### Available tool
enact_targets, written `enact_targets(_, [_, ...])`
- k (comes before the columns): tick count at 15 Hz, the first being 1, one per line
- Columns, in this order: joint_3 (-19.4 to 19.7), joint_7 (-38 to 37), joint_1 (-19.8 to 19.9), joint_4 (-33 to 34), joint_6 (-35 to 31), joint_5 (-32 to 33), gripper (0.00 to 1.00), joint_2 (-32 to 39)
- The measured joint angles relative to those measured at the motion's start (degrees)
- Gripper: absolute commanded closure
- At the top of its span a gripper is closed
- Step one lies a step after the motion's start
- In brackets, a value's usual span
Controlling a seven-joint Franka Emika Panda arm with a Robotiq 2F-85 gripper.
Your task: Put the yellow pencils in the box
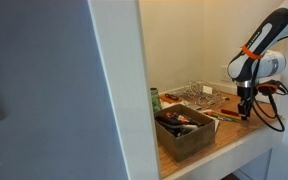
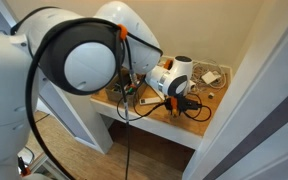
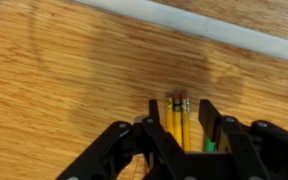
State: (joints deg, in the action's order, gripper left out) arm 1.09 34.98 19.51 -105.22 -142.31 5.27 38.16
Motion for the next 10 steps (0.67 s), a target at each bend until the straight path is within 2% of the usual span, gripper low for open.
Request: enact_targets(10, [-1.0,0.2,0.0,0.7,0.0,0.0,0.60,0.9])
